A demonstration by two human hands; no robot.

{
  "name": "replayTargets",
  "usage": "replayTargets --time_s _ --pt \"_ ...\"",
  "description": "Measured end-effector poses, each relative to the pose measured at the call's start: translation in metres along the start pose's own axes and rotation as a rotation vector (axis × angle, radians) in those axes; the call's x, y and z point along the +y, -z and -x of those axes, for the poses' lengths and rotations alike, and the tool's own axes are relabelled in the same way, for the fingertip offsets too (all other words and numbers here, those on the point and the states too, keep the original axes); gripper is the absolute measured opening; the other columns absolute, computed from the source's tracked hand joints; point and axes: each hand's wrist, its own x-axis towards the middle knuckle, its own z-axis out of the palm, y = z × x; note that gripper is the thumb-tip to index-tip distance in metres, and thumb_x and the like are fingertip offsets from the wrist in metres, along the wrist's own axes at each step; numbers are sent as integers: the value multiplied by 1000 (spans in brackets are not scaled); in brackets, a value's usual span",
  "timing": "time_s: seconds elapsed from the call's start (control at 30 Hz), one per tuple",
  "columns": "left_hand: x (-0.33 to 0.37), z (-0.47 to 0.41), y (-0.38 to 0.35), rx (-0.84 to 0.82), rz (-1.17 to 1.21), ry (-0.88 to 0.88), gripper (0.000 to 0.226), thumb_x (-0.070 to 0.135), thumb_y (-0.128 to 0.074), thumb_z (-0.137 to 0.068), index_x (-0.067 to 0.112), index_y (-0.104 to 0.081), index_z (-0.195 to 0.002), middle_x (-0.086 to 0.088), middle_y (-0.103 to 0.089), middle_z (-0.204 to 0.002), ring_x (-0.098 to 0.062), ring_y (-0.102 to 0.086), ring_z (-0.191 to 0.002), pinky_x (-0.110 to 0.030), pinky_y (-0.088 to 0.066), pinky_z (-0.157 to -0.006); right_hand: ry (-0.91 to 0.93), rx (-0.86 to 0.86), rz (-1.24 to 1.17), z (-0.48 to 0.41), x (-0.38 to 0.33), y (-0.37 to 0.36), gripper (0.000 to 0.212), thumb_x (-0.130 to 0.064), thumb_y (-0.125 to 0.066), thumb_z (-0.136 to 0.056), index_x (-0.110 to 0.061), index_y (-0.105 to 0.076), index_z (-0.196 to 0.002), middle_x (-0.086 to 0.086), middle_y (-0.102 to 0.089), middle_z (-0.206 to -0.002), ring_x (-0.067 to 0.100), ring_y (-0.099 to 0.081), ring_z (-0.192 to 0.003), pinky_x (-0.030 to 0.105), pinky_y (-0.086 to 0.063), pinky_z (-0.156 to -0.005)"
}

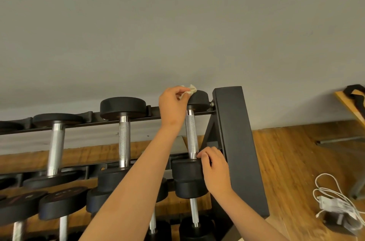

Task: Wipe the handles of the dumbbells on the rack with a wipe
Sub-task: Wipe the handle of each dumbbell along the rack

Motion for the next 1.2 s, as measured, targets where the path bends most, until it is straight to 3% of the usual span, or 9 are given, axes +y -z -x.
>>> replayTargets --time_s 0.1,0.2,0.33,0.5,0.63,0.77,0.9,1.0,1.2 --pt "4 1 0 -91 28 -1 11 16 -70 -88 15 -76 -97 3 -69 -105 -10 -64 -90 -22 -54 -84 -34 51 -29 -13 -15 15 19 -13 -61 -90 -30 -58 -96 -15 -58 -97 -1 -54 -98 18 -46 -87" --pt "7 2 4 -127 66 13 13 15 -70 -88 15 -76 -100 2 -70 -104 -6 -65 -87 -19 -54 -83 6 229 -125 -47 -47 35 31 -8 -63 -89 -28 -56 -112 -8 -55 -111 4 -53 -107 16 -43 -92" --pt "12 3 13 -167 66 8 19 10 -63 -91 13 -68 -109 -1 -69 -102 -3 -62 -88 -16 -53 -81 253 139 -11 -102 -78 41 39 -7 -62 -91 -17 -55 -128 -2 -50 -125 13 -48 -116 24 -42 -99" --pt "13 9 24 -186 142 79 24 -2 -42 -96 12 -56 -109 -1 -70 -99 15 -58 -84 0 -41 -75 324 -18 133 -129 -80 29 25 -14 -71 -85 -11 -66 -109 2 -62 -111 17 -50 -105 28 -48 -84" --pt "11 21 22 -180 206 80 22 -4 -48 -95 10 -60 -107 -3 -69 -107 3 -62 -95 -10 -46 -82 342 39 183 -137 -86 26 11 -13 -72 -82 -7 -65 -88 2 -62 -93 18 -50 -93 27 -44 -70" --pt "6 45 19 25 266 101 21 -1 -50 -96 14 -59 -108 4 -63 -107 -2 -59 -100 -9 -45 -84 325 57 232 -138 -92 29 15 -8 -67 -79 -7 -54 -72 3 -55 -79 20 -49 -85 30 -39 -64" --pt "-21 103 3 4 149 248 20 9 -52 -96 24 -55 -109 9 -58 -109 3 -53 -100 -9 -42 -84 302 90 222 -134 -74 38 7 -5 -61 -86 -11 -61 -90 2 -57 -89 17 -51 -87 32 -47 -69" --pt "-34 124 -12 -12 28 247 15 16 -54 -97 25 -56 -109 11 -59 -106 1 -55 -98 -18 -49 -88 251 74 188 -140 -63 44 23 -2 -57 -91 -13 -68 -109 7 -61 -102 19 -56 -96 24 -47 -79" --pt "-32 121 -14 31 -77 258 11 20 -56 -96 19 -57 -107 6 -59 -105 -5 -57 -92 1 -42 -68 165 83 95 -152 -65 45 26 -5 -54 -95 -11 -69 -115 8 -70 -102 16 -62 -84 21 -49 -75"
